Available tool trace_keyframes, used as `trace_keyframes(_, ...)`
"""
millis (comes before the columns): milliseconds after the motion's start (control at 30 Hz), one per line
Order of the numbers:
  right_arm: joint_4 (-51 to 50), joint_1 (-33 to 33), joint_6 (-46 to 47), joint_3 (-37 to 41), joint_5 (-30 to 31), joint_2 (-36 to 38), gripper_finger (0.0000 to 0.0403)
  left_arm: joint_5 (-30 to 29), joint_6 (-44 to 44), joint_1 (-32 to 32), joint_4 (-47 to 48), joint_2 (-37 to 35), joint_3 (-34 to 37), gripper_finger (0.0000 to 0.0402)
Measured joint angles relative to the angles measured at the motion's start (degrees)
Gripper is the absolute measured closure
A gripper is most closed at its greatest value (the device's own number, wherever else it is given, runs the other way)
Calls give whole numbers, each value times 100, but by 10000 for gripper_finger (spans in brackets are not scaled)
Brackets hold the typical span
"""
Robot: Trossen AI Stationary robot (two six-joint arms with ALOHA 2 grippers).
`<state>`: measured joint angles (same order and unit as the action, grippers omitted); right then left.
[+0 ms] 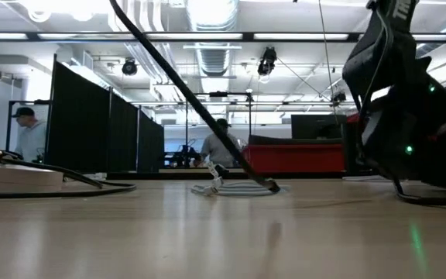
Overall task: Insert USB
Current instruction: Insert the black charger cable into the black charger adapter
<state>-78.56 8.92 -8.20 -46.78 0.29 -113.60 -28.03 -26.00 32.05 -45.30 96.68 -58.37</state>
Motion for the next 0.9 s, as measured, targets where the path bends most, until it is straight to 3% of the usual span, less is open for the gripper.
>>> trace_keyframes(200,7,-71,72,1,-25,-101,159,-2,-48,16,-11,0,0,381)
trace_keyframes(600,123,-71,84,30,137,-117,258,-4,-48,41,-9,-1,0,381)
trace_keyframes(900,61,-69,112,-25,196,518,261,-4,-86,55,-9,-7,0,381)
